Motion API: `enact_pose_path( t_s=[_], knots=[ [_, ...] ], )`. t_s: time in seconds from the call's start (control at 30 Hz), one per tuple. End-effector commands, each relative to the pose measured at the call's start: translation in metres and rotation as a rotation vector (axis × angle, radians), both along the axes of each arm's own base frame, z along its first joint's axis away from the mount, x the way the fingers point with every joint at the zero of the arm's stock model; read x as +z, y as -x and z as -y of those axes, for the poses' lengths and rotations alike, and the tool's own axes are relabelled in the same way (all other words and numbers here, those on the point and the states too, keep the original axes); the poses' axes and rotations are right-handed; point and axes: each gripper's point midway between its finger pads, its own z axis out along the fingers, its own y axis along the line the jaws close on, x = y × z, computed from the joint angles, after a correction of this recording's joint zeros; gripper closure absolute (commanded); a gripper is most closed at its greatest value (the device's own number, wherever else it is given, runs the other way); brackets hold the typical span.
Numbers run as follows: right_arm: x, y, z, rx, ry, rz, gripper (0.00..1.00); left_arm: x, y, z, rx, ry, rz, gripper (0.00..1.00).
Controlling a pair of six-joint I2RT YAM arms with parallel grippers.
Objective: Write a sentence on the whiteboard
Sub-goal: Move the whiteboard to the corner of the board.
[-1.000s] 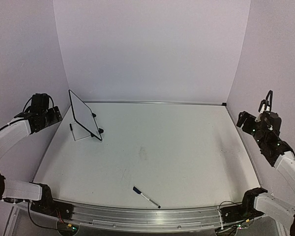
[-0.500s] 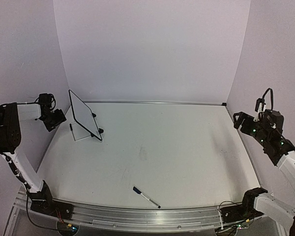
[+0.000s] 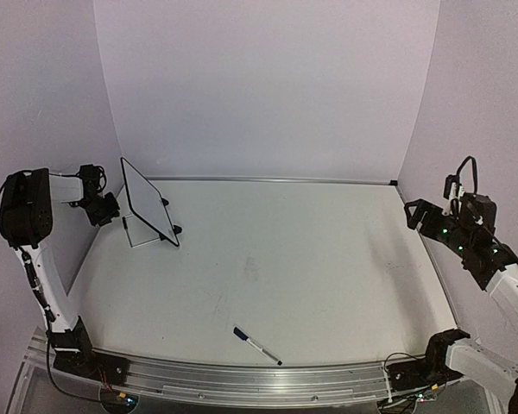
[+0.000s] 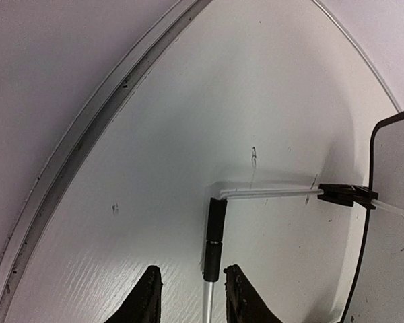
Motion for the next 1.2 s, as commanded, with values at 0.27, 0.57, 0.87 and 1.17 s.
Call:
enact_pose_path(
  t_s=[0.27,0.57,0.87,1.17],
  knots=[
    [0.015,0.001,-0.004,0.018,-0.029,0.018,0.02,-0.019,-0.026,0.004,-0.032,0.011,-0.070,0.69],
    [0.008,0.000,-0.004,0.014,-0.031,0.000,0.02,-0.034,-0.030,0.012,-0.066,0.013,-0.106,0.71],
    [0.001,-0.002,-0.002,0.002,-0.025,-0.018,0.02,-0.047,-0.034,0.020,-0.098,0.026,-0.134,0.82],
    [-0.001,-0.001,-0.001,-0.002,-0.023,-0.021,0.02,-0.054,-0.034,0.026,-0.127,0.040,-0.145,0.97]
  ],
)
